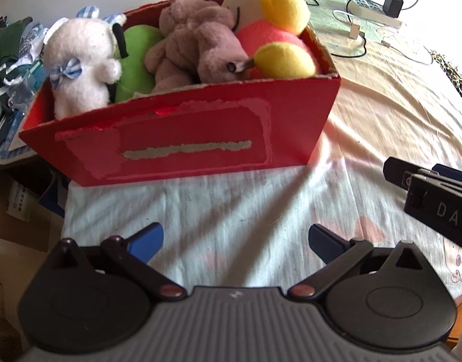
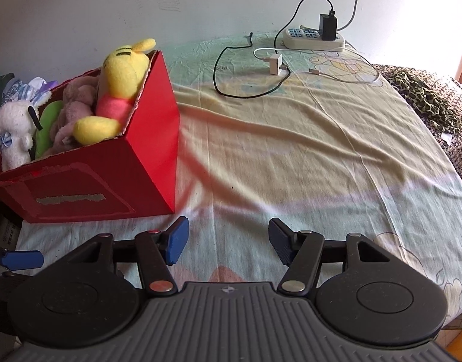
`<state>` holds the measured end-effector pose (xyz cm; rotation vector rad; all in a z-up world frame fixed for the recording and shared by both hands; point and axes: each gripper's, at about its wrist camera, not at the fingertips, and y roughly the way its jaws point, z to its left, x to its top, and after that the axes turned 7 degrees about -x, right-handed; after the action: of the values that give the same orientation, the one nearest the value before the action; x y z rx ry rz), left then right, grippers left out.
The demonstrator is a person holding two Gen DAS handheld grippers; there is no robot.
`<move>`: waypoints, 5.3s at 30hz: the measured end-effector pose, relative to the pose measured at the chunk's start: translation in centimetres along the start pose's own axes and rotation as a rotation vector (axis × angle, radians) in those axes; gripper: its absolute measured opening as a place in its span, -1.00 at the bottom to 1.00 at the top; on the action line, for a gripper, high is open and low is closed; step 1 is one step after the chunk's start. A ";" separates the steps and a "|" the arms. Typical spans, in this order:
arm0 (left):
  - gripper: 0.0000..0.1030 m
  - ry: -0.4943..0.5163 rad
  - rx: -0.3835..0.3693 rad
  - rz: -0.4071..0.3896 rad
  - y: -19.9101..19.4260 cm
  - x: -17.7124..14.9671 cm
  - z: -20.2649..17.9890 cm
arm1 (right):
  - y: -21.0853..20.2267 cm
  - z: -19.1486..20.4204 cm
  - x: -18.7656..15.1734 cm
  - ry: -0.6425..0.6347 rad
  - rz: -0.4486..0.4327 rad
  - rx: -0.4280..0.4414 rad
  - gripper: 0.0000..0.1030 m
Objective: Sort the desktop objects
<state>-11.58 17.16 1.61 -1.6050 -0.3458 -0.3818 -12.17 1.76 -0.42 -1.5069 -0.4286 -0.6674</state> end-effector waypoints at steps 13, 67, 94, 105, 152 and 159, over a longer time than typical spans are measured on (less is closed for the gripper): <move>0.99 0.035 0.008 -0.303 -6.6 4.2 5.4 | -3.2 5.9 4.6 0.053 -0.208 0.129 0.22; 0.99 0.009 0.074 -0.183 -2.8 11.2 13.8 | 0.6 14.1 9.6 0.043 -0.100 -0.022 0.25; 0.99 -0.004 0.020 -0.142 0.2 10.1 14.3 | 2.8 14.8 8.6 0.028 -0.052 -0.031 0.35; 0.99 -0.018 0.028 -0.113 0.9 9.8 14.2 | 2.9 14.8 8.1 -0.001 -0.064 -0.029 0.39; 0.99 -0.030 0.007 -0.095 1.9 8.9 14.3 | 2.8 16.3 8.2 -0.077 -0.052 -0.096 0.44; 0.99 -0.014 0.005 -0.097 1.9 8.8 14.0 | 2.9 16.5 8.3 -0.067 -0.050 -0.109 0.45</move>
<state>-2.30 30.98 2.99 -1.5909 -0.4358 -0.4432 -1.71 16.72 3.41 -1.6293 -0.4887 -0.6902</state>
